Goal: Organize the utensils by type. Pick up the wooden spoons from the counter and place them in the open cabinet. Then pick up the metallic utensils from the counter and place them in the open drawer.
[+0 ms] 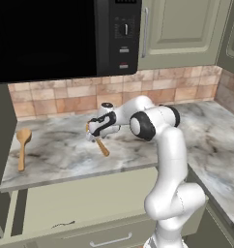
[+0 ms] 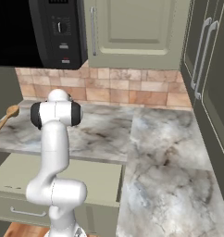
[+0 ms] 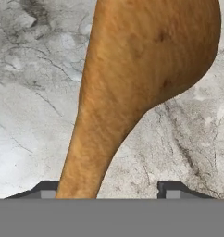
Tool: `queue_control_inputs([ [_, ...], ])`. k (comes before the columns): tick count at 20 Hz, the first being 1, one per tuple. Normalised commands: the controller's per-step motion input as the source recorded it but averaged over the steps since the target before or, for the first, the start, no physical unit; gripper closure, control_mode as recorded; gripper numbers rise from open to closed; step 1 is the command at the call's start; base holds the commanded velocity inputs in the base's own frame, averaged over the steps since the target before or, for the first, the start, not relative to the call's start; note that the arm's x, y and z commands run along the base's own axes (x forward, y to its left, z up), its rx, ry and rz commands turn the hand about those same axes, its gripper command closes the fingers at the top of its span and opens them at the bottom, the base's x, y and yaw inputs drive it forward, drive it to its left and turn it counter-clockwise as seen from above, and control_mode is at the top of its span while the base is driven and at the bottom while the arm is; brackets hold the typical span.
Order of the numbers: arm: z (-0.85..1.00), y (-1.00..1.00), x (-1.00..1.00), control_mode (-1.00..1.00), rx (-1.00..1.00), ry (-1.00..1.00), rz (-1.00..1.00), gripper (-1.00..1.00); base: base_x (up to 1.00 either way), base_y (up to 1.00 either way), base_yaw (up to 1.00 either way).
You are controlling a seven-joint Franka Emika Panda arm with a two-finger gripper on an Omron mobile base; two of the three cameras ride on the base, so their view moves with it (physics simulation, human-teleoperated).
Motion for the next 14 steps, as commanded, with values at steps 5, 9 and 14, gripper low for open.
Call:
queue_control_inputs([
  [5,-0.38,0.12,0.0,-1.0,-0.01,0.0,-0.03,1.0,0.0,0.0,0.0],
  [9,-0.37,0.26,0.0,-1.0,-0.01,0.0,-0.06,1.0,0.0,0.0,0.0],
  [14,-0.15,0.3,-0.21,-1.0,0.0,0.0,-0.1,1.0,0.0,0.0,0.0],
])
